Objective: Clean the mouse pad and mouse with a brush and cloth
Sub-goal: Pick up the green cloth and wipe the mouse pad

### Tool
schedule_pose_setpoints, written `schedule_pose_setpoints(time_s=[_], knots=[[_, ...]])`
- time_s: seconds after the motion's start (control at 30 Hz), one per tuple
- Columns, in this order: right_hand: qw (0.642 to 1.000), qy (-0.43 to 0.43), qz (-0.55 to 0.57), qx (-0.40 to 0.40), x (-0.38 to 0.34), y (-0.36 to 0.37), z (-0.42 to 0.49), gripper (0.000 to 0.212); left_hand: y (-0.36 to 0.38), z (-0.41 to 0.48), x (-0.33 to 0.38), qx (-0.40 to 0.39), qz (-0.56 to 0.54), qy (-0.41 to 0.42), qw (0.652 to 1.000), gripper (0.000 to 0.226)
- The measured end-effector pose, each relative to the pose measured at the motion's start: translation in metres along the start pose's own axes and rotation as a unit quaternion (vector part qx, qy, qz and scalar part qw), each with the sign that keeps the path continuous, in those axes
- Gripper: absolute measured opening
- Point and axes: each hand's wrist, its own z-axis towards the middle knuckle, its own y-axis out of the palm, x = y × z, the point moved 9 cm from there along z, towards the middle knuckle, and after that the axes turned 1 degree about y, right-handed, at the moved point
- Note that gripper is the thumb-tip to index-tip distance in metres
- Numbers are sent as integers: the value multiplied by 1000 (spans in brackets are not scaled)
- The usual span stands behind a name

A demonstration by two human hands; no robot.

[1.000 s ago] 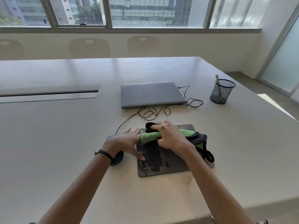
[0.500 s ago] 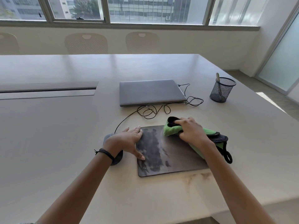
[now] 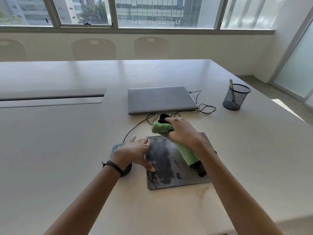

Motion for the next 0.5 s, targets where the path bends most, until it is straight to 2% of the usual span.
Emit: schedule_pose_setpoints(time_s=[0.13, 0.23, 0.4, 0.5], knots=[[998, -10, -27, -63, -20, 34, -5, 51, -3, -2, 6, -7, -15, 21, 1000, 98], [997, -23, -49, -55, -18, 41, -10, 48, -4, -2, 8, -22, -12, 22, 999, 88], [993, -15, -116, -33, -4, 33, -11, 44, 0, 0, 2, -34, 10, -3, 999, 109], [991, 12, -126, -29, 17, 24, -12, 44, 2, -2, 1, -43, 13, -20, 999, 114]])
